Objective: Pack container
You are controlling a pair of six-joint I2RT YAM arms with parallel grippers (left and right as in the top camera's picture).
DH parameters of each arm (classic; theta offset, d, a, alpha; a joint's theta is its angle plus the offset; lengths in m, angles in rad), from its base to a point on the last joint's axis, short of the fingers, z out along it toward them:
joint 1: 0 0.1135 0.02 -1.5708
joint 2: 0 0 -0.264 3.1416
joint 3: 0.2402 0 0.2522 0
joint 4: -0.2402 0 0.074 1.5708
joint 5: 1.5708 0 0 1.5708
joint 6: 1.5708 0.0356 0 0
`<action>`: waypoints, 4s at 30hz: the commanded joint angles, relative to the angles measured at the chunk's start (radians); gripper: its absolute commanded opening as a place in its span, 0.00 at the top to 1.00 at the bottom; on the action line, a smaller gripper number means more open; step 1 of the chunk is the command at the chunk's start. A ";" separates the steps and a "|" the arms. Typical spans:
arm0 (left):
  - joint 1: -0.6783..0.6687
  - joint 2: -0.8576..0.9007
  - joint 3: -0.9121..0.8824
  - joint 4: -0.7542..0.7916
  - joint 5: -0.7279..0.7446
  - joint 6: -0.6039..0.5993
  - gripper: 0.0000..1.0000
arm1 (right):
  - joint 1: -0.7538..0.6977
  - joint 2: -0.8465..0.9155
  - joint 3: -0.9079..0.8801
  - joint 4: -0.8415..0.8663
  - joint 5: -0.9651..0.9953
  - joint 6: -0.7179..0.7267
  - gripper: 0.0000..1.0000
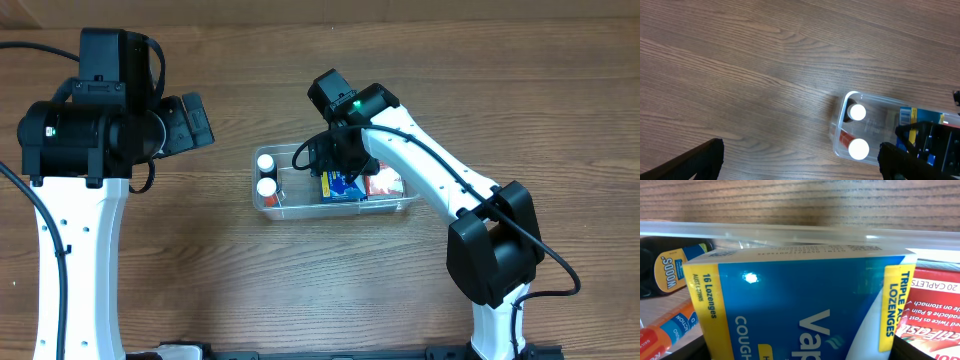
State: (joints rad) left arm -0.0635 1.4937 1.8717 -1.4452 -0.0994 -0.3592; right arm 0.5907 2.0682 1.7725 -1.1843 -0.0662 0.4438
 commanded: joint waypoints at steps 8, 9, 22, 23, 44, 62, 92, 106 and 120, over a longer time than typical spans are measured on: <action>0.005 0.004 0.001 -0.003 -0.008 0.023 0.00 | -0.003 0.004 -0.064 0.064 0.019 0.002 0.18; 0.005 0.004 0.001 -0.003 -0.008 0.023 0.00 | -0.003 0.004 -0.064 0.065 0.019 0.002 0.17; 0.005 0.004 0.001 -0.003 -0.008 0.023 0.00 | -0.003 0.004 -0.064 0.066 0.020 0.002 0.02; 0.005 0.004 0.001 -0.003 -0.008 0.023 0.00 | -0.003 0.004 -0.064 0.069 0.020 0.002 0.04; 0.004 0.077 0.001 0.057 0.051 0.060 0.00 | -0.473 -0.286 0.093 0.015 0.256 -0.138 0.00; -0.050 -0.650 -0.522 0.216 0.080 0.198 0.00 | -0.427 -1.051 -0.609 0.074 0.195 -0.039 0.00; -0.049 -0.984 -0.759 0.106 0.066 -0.011 0.00 | -0.396 -1.368 -0.837 0.080 0.205 -0.034 0.00; -0.049 -0.984 -0.759 0.106 0.066 -0.011 0.00 | -0.414 -1.975 -1.597 1.117 0.165 -0.301 0.00; -0.049 -0.984 -0.759 0.106 0.066 -0.011 0.00 | -0.416 -2.066 -1.764 1.095 0.056 -0.530 0.00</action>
State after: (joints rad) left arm -0.1101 0.5144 1.1114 -1.3403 -0.0231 -0.3496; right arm 0.1780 0.0124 0.0223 -0.0483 -0.0002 -0.0566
